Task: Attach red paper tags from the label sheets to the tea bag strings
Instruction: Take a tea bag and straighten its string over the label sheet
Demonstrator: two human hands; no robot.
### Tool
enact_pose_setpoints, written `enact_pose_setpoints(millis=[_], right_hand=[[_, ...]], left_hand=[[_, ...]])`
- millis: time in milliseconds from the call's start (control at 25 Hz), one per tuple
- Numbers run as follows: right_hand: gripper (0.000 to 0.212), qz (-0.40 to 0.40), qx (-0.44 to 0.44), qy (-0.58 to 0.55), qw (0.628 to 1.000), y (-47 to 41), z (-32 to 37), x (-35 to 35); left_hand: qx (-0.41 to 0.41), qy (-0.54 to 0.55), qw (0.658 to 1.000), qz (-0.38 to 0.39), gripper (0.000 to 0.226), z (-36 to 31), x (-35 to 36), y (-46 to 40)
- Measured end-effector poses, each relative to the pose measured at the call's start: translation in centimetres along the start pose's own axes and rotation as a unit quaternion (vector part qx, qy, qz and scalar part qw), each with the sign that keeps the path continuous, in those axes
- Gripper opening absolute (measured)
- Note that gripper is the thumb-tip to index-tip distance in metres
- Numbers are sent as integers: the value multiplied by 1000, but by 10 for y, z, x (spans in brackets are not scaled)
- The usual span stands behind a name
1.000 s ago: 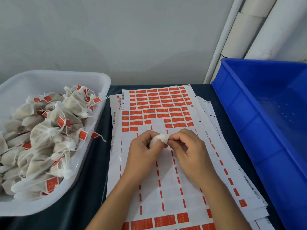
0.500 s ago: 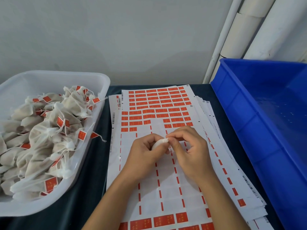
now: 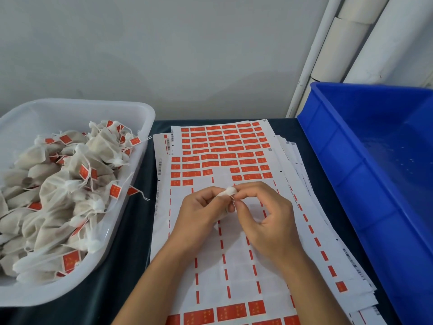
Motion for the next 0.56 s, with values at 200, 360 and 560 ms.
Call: enact_pose_setpoints(millis=[200,360,560], right_hand=[[19,4,21,43,999,1,-3,-1],[30,-11,-17,103,994,2,-5,-4],[30,-58,-55,170,982,3,-3,-3]], left_hand=[[-15,7,1000,-11,24,0,1,-1],[-21,11,1000,-17,25,4,0,-1],[-22,21,999,-19,26,4,2,-3]])
Point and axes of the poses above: each hand's wrist, its own y-axis away from the middle knuckle, its own x-axis out of the palm, z = x × y, the point moved 2 cm from there along -y, towards the middle knuckle, and after that the axes turned 10 degrees about z, right-handed, at the moved point
